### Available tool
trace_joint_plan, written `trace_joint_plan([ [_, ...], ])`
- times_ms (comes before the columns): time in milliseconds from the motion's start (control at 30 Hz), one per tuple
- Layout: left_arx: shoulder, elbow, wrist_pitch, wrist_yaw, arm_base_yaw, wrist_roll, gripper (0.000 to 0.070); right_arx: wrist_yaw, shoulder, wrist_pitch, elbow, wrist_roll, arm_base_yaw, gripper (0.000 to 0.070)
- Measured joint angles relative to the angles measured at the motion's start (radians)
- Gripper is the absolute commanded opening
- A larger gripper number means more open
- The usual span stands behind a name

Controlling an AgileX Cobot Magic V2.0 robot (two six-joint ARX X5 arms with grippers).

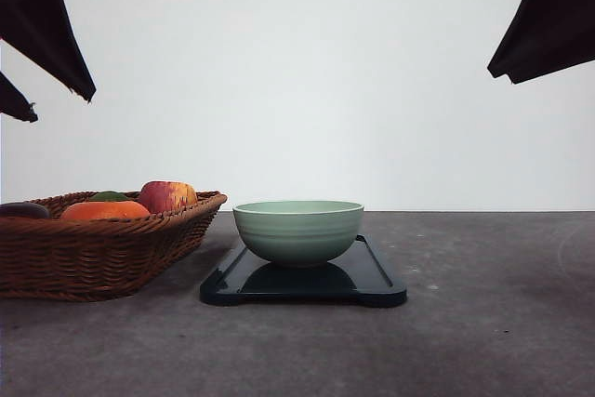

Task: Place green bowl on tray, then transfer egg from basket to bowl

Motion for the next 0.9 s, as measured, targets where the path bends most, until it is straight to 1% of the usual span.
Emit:
trace_joint_plan([
  [33,0.0,0.0,-0.003,0.0,0.0,0.001,0.0046,0.0,0.0,0.0,0.0,0.0,0.0,0.0016],
  [67,0.0,0.0,-0.004,0.0,0.0,0.0,0.0,0.0,0.0,0.003,0.0,0.0,0.0,0.0011],
  [233,0.0,0.0,-0.003,0.0,0.0,-0.001,0.0,-0.024,-0.004,0.023,0.0,0.0,0.0,0.0011],
  [700,-0.007,-0.001,-0.002,0.0,0.003,0.006,0.0,-0.025,-0.01,0.031,0.0,0.0,0.0,0.0011],
  [800,-0.055,-0.04,0.07,0.0,0.038,0.064,0.0,-0.025,-0.01,0.031,0.0,0.0,0.0,0.0011],
  [900,-0.129,-0.14,0.2,-0.002,0.111,0.105,0.0,-0.025,-0.01,0.031,0.0,0.0,0.0,0.0011],
])
